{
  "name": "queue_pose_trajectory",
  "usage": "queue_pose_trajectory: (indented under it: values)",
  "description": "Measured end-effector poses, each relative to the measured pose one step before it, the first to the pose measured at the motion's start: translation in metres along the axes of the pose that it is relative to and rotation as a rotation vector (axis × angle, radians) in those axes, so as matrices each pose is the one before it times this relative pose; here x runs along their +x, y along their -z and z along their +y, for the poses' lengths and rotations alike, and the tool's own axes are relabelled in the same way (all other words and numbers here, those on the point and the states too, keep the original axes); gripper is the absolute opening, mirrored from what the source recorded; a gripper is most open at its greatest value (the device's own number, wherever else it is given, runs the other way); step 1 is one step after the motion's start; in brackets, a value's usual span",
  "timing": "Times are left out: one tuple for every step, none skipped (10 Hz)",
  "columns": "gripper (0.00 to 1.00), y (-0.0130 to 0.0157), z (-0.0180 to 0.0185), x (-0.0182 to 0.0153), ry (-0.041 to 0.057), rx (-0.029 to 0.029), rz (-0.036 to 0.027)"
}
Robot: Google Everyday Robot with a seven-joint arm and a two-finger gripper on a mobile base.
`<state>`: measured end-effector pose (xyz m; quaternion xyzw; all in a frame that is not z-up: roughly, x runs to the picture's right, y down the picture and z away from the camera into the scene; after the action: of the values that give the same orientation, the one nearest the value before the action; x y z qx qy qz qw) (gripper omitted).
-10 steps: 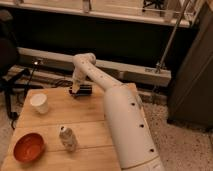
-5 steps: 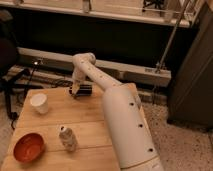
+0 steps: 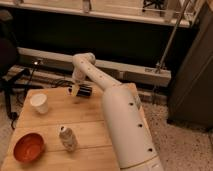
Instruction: Place the eraser in the ceramic cup
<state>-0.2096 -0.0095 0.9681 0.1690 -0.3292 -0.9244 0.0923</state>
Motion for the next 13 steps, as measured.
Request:
queue_pose_trajectory:
  values:
    - [0.8,0.00004,-0.00001,-0.0002,-0.00045,0.00022,-0.00025]
    - [0.8,-0.00011,-0.00024,-0.00013,-0.00064,0.00074,-0.00099]
    - [0.8,-0.00009,0.00002,-0.00079,-0.00404,0.00024,-0.00219]
    - [0.8,-0.00146,0.00037,-0.00207,-0.00701,0.00019,-0.00338]
    - [0.8,-0.00055,0.00081,-0.00125,-0.00556,-0.00128,-0.00142]
    - [0.8,-0.00198,0.00069,-0.00104,-0.00788,-0.00079,-0.00118]
    - [0.78,-0.00206,0.00036,-0.00056,-0.00723,-0.00024,-0.00069]
    - [0.73,-0.00216,-0.00015,-0.00052,-0.00577,0.001,-0.00068]
    - [0.64,-0.00178,-0.00001,0.00021,-0.00516,0.00023,-0.00045]
    - [0.55,-0.00171,0.00042,0.00065,-0.00521,-0.0008,-0.00085]
    - [0.54,-0.00074,0.00044,0.0008,-0.0024,-0.00091,0.00009]
    - [0.54,-0.00037,0.00092,0.0018,-0.00314,-0.00186,0.0012]
    - [0.54,0.00104,0.00158,0.00247,-0.00504,-0.00267,0.00422]
